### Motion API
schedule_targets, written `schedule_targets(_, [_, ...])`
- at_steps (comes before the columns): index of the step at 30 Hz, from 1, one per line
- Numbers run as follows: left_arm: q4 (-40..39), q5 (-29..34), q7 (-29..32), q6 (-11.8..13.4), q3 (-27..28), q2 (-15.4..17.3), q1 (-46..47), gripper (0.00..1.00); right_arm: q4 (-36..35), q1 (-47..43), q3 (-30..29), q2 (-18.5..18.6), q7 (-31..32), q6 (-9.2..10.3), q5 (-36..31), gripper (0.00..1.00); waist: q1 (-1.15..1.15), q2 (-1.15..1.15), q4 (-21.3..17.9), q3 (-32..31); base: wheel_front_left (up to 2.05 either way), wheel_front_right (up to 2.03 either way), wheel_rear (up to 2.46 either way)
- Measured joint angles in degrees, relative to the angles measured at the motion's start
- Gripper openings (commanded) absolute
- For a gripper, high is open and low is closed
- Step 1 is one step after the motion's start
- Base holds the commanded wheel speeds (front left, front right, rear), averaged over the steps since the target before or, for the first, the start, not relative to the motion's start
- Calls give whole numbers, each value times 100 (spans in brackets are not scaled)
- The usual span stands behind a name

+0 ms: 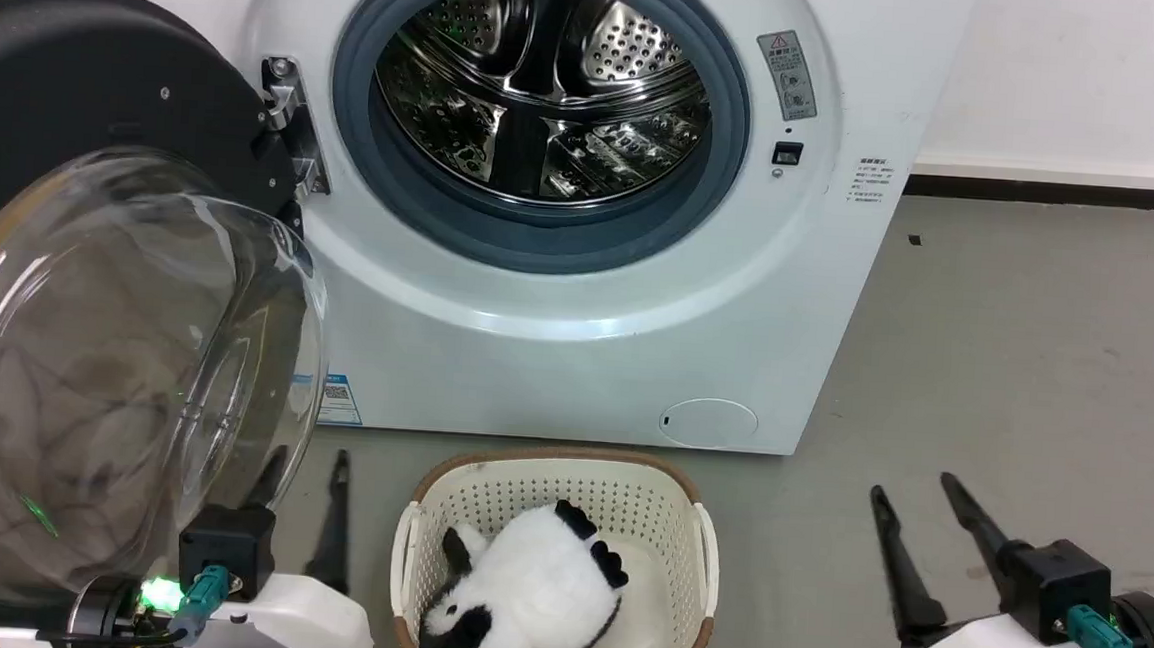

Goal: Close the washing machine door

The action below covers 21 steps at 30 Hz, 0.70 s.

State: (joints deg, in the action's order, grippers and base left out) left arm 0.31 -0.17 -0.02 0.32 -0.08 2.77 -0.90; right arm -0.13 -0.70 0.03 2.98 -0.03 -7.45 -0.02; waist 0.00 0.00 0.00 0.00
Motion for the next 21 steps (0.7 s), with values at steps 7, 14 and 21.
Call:
schedule_targets(7, [8,-5,-47,2,-22,0,-1,100,0,-1,-9,0,-41,0,53,100,0,0,1,4,0,0,0])
schedule_targets(14, [10,-59,-114,8,-44,0,-3,100,-3,-3,-31,0,-118,0,62,100,0,0,37,12,0,0,0])
schedule_targets(21, [13,-120,-213,25,-62,0,-5,100,-33,-14,-31,0,-213,0,110,100,0,0,158,14,0,0,0])
